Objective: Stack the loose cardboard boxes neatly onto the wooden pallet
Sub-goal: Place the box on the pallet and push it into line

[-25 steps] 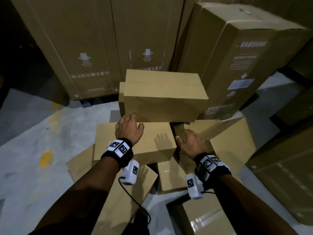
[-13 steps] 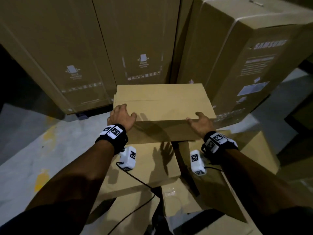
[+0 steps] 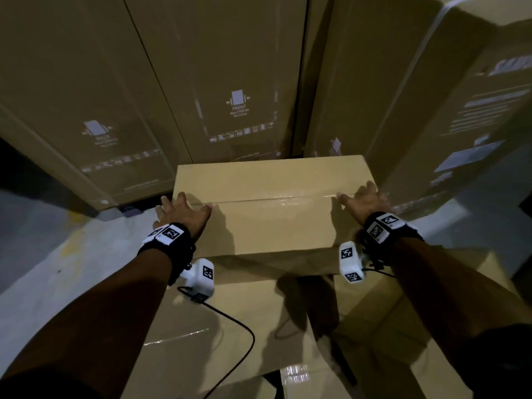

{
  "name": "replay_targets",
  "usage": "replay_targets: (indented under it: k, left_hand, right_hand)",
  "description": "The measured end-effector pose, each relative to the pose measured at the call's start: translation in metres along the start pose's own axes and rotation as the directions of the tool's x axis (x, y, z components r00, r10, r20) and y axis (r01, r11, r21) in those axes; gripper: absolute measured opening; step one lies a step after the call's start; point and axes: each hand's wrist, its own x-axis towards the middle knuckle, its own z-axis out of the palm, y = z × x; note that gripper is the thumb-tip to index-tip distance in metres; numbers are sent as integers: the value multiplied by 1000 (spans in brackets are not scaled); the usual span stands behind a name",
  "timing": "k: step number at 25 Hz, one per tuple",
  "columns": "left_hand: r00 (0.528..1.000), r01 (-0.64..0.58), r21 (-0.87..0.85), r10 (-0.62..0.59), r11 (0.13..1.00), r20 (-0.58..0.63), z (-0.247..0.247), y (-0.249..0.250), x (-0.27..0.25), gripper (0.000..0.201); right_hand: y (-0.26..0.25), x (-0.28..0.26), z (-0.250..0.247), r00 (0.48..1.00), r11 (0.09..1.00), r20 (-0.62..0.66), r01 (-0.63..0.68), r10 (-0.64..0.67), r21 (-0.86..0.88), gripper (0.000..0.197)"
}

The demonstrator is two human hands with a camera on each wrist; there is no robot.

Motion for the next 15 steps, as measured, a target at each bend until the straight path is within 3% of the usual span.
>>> replay_targets:
  k: [8,15]
  left_hand:
    - [999,41,-176,-34,984,42,4,5,32,102]
    - [999,41,-265,-31,963,39,11,-3,48,110]
  right_hand:
    - [1,38,2,991,983,-13,-132,135,126,126]
    - [4,40,4,987,965,-22,-153,161,214,113]
